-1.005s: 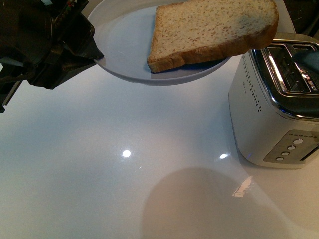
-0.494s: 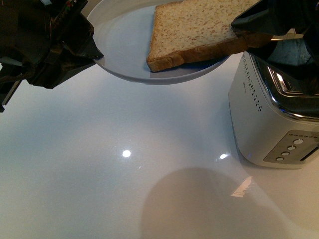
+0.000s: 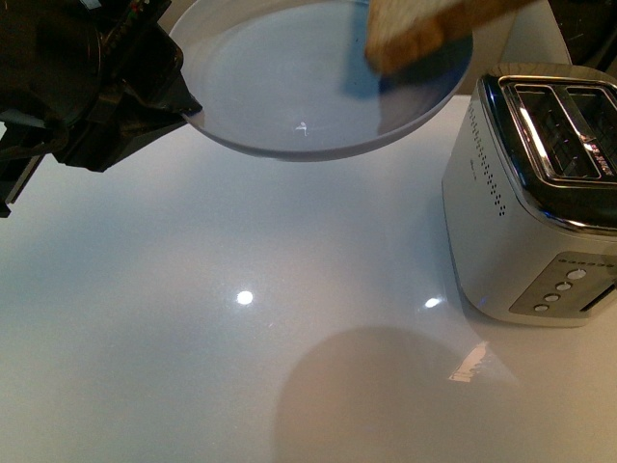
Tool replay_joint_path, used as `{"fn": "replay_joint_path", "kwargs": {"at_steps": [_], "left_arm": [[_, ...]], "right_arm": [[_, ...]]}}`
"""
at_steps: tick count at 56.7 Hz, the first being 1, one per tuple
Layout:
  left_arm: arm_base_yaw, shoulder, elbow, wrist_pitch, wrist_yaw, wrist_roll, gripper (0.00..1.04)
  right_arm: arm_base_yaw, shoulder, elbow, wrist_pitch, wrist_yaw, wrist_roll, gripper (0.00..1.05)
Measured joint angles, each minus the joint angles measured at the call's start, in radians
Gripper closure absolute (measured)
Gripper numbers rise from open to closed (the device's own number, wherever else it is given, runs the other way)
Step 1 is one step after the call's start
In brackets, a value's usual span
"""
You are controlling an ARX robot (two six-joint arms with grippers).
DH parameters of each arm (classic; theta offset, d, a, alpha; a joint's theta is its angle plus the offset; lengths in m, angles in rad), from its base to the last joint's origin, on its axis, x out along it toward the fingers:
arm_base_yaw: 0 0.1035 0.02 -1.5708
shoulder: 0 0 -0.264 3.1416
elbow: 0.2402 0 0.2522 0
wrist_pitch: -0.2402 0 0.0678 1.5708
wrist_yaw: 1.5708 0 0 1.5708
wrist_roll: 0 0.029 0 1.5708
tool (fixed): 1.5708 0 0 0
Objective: Left arm holds plate, right arm toasts bread
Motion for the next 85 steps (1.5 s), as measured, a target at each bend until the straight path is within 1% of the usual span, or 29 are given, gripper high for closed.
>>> {"fn": "replay_joint_path", "kwargs": {"at_steps": [4,10,15,21,28,35,45,59,70,85], "left_arm": [[0.0,0.0,0.0,0.0,0.0,0.0,1.02],[0.0,0.0,0.0,0.0,0.0,-0.001,1.02],[0.0,0.0,0.0,0.0,-0.001,-0.002,1.02],[0.0,0.0,0.0,0.0,0.0,-0.003,1.02],[0.0,0.0,0.0,0.0,0.0,-0.003,1.02],[0.0,0.0,0.0,0.0,-0.001,-0.003,1.02],[0.0,0.0,0.0,0.0,-0.001,-0.003,1.02],[0.0,0.0,0.0,0.0,-0.001,-0.003,1.02],[0.0,0.0,0.001,0.0,0.0,-0.003,1.02],[0.0,0.0,0.001,0.0,-0.001,-0.003,1.02]], "right_arm": [[-0.034,-0.044,0.025,-0.019,0.015,-0.029,1.02],[-0.085,-0.101,0.064,-0.053,0.072,-0.122,1.02],[-0.126,-0.13,0.087,-0.063,0.137,-0.25,1.02],[-0.162,-0.139,0.088,-0.064,0.179,-0.42,1.02],[-0.203,-0.125,0.068,-0.056,0.189,-0.579,1.02],[-0.236,-0.089,0.021,-0.018,0.193,-0.687,1.02],[-0.251,-0.02,-0.032,0.036,0.193,-0.766,1.02],[-0.241,0.08,-0.045,0.095,0.183,-0.821,1.02],[-0.224,0.13,-0.045,0.079,0.171,-0.831,1.02],[-0.211,0.157,-0.032,0.03,0.182,-0.831,1.02]]}}
